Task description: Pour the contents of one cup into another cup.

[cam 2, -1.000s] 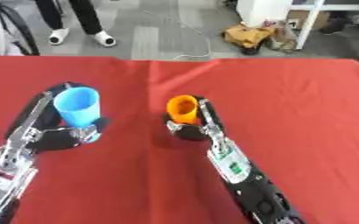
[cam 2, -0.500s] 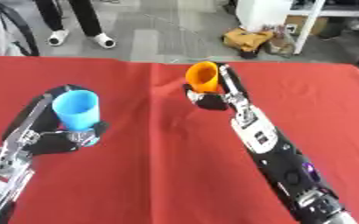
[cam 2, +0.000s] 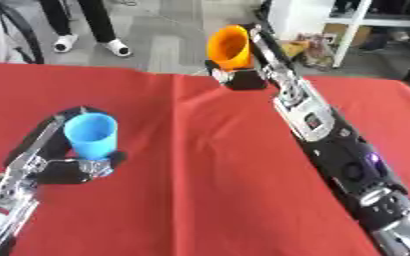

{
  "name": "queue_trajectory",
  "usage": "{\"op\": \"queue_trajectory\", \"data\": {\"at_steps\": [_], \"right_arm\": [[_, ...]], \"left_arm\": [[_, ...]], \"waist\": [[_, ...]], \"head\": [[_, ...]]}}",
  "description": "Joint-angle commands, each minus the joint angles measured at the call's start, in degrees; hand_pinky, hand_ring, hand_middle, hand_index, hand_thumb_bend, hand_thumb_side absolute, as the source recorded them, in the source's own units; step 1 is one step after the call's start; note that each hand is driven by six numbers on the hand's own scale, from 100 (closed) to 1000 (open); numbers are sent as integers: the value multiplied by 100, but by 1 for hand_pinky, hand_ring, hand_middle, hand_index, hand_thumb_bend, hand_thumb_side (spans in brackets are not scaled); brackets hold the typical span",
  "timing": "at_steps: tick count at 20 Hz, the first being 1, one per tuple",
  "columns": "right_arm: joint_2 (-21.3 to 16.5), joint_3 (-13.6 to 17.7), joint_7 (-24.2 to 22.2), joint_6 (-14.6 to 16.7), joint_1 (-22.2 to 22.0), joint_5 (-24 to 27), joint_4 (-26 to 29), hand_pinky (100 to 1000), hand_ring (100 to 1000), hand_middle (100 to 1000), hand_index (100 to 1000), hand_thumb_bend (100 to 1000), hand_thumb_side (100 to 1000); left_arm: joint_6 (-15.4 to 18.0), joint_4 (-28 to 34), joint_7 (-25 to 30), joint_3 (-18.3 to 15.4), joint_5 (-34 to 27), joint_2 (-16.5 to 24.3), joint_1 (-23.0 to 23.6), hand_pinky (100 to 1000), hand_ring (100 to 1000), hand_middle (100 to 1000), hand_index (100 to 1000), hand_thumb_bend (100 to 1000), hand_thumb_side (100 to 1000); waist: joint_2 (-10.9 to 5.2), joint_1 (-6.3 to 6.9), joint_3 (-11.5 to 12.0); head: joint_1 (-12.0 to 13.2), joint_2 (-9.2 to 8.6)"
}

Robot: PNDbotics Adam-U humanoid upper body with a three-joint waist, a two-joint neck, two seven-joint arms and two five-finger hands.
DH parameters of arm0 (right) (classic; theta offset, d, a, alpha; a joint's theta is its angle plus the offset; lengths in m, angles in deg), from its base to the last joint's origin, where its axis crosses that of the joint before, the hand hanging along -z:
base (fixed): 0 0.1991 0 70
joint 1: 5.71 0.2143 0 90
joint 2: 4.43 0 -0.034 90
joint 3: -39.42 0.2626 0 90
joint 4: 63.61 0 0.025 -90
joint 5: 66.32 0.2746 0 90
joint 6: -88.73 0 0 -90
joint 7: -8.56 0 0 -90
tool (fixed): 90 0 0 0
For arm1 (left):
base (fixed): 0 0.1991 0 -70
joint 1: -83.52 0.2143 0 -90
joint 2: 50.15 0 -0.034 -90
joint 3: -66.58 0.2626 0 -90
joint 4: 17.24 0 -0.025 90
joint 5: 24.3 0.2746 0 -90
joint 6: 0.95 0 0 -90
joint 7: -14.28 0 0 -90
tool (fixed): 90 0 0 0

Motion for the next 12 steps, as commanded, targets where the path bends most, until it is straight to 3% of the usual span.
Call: {"op": "queue_trajectory", "data": {"at_steps": [1,12], "right_arm": [[-256,-134,-241,76,285,-181,424,528,500,433,506,223,100],[-38,-488,-863,261,740,-756,907,540,505,441,514,244,100]], "left_arm": [[48,14,66,42,38,93,-64,437,446,477,614,518,100],[236,-364,271,154,467,23,-111,444,451,483,622,524,100]], "waist": [[-126,-4,-21],[-194,-118,-81]], "head": [[14,6],[39,51]]}}
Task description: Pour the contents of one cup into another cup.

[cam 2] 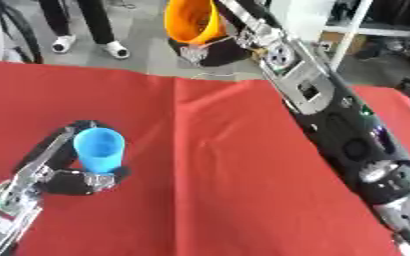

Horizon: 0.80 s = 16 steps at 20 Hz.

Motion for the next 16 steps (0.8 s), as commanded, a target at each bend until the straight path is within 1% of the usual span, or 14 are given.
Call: {"op": "queue_trajectory", "data": {"at_steps": [1,4,9,13,16], "right_arm": [[41,-56,-125,105,193,-271,191,540,505,442,515,244,100],[221,-165,-211,210,241,-553,238,541,505,442,515,244,100],[522,-322,-333,348,300,-810,219,543,507,444,517,247,100],[715,-384,-400,407,335,-876,201,543,507,444,517,248,100],[809,-419,-440,460,354,-951,237,545,507,445,518,251,100]], "left_arm": [[69,-94,72,28,166,-40,-163,445,451,483,623,524,100],[144,-256,92,23,283,-114,-202,444,451,482,623,522,100],[313,-501,-42,-46,450,-260,-289,444,450,481,621,520,100],[576,-691,-310,-118,536,-411,-403,448,452,482,621,521,100],[799,-841,-538,-182,595,-521,-507,447,451,480,619,548,100]], "waist": [[-121,22,-14],[-129,16,-21],[-144,-5,-25],[-164,-42,-52],[-180,-74,-86]], "head": [[8,49],[-2,66],[-15,86],[-3,97],[6,95]]}}
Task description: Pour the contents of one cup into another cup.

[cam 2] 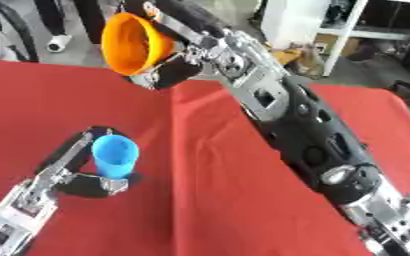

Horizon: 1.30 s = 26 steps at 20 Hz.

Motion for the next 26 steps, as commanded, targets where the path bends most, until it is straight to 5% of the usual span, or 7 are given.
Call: {"op": "queue_trajectory", "data": {"at_steps": [1,10,26], "right_arm": [[19,18,-37,68,145,-137,130,546,507,445,518,251,100],[160,-67,-69,257,95,-473,146,547,507,445,518,250,100],[248,-28,184,491,90,-694,-372,545,505,440,513,256,100]], "left_arm": [[236,-94,-231,-109,83,-120,-195,447,450,479,618,549,100],[541,-284,-360,-184,270,-244,-297,453,453,481,621,579,100],[580,-217,-356,-258,686,-202,-240,446,451,479,624,564,100]], "waist": [[-118,21,-23],[-132,-4,-48],[-116,12,-7]], "head": [[12,44],[23,31],[-19,28]]}}
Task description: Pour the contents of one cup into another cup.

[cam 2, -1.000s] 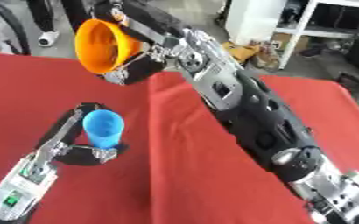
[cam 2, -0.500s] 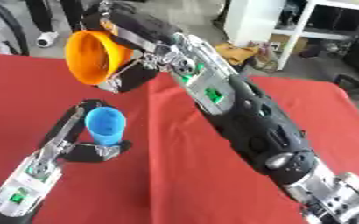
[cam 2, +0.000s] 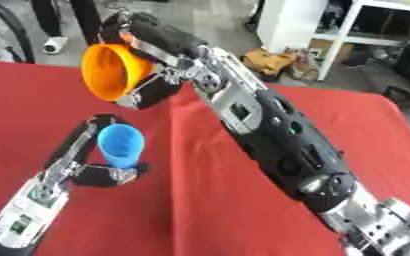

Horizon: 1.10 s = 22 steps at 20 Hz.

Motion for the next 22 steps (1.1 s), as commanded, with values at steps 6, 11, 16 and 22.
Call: {"op": "queue_trajectory", "data": {"at_steps": [6,11,16,22], "right_arm": [[-28,111,125,149,102,-385,-39,548,503,439,513,257,100],[11,140,217,260,95,-632,-159,547,500,366,490,260,100],[44,173,288,321,86,-736,-287,546,498,366,483,264,100],[92,210,339,402,64,-939,-391,546,498,373,486,270,100]], "left_arm": [[-18,77,-230,-66,120,6,-64,441,449,478,624,549,100],[18,62,-306,-89,170,-16,-27,440,449,478,623,548,100],[61,68,-388,-116,202,-37,-1,432,443,473,619,551,100],[140,44,-517,-129,210,-58,23,418,436,467,613,567,100]], "waist": [[-86,57,5],[-84,58,3],[-75,68,6],[-66,87,6]], "head": [[-23,17],[-30,20],[-38,21],[-54,28]]}}
